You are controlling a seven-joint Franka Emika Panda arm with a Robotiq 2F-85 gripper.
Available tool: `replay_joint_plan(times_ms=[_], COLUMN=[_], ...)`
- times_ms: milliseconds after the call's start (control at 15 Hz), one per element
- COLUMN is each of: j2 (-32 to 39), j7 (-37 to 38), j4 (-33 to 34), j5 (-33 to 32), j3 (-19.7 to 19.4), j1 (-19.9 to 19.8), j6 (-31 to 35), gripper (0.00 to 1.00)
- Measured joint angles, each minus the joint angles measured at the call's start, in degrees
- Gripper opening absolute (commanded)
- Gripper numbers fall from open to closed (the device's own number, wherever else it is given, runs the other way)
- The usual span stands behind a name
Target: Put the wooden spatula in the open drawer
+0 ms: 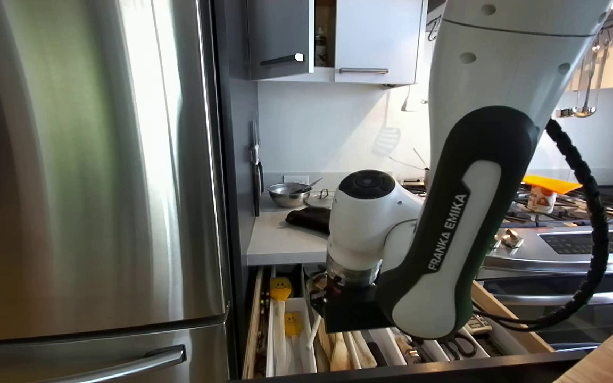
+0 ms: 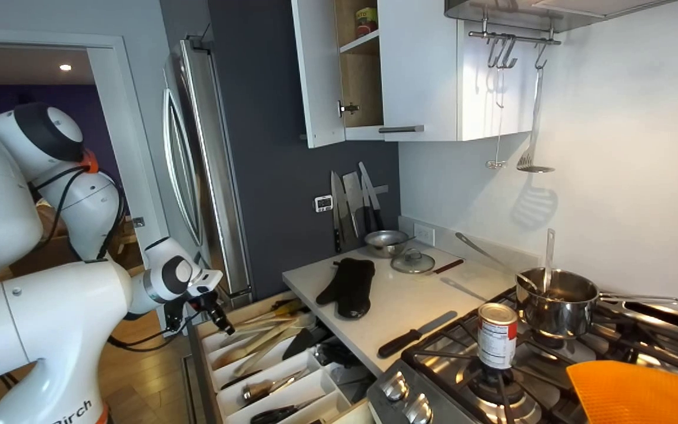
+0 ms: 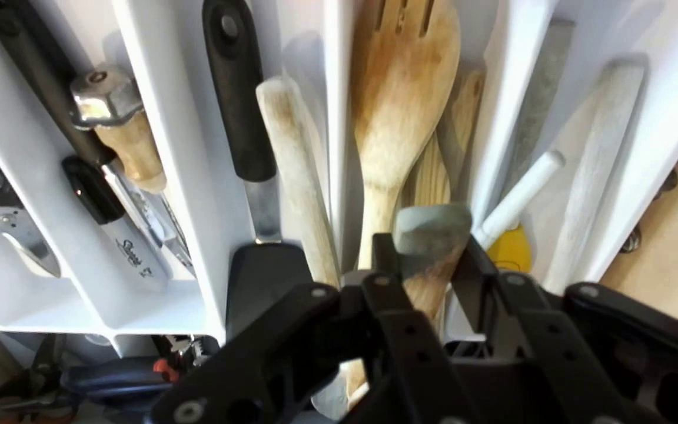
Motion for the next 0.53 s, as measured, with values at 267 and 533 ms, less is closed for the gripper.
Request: replay_joint_plan(times_ms=[267, 533], j2=[0.0, 0.0], j7=[-2.7, -6.7], j4=[-0.1, 0.1], j5=[2.9, 4.9], j3=[9.6, 18.0], j1=[-9.8, -19.2], j6=[4.2, 6.4], gripper=[0.07, 0.50])
